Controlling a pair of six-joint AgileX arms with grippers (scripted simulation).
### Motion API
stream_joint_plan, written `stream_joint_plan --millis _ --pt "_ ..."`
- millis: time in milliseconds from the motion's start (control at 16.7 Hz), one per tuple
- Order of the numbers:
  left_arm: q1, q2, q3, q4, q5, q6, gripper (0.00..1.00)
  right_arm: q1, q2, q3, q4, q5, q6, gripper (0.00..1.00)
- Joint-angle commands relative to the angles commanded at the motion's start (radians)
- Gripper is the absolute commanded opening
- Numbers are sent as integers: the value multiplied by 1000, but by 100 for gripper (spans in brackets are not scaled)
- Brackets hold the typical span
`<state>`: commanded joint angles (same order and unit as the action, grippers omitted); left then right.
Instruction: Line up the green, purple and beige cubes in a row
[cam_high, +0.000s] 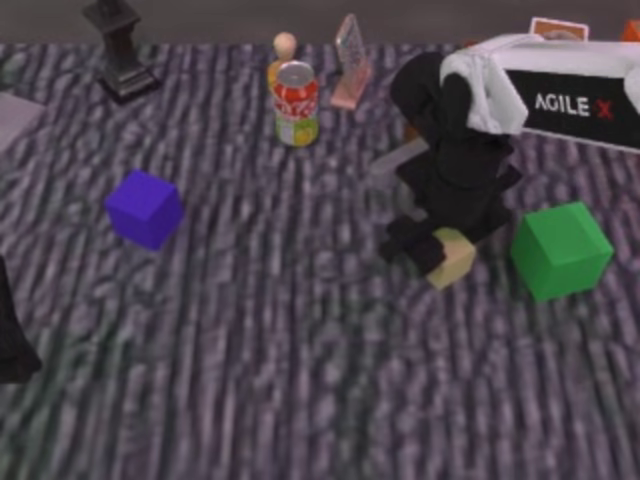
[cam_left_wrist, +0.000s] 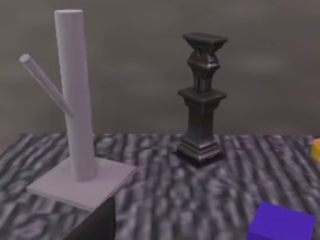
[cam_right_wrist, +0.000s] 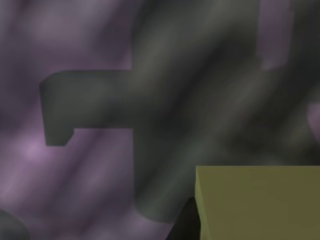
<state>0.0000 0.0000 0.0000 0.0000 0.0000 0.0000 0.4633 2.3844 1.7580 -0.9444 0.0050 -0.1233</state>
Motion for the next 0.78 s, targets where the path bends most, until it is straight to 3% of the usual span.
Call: stream_joint_plan --millis 540,780 --pt "0 0 0 0 0 0 100 6 -91 158 -225 -5 2 0" --pt "0 0 0 0 0 0 100 6 -101 172 -243 -5 1 0"
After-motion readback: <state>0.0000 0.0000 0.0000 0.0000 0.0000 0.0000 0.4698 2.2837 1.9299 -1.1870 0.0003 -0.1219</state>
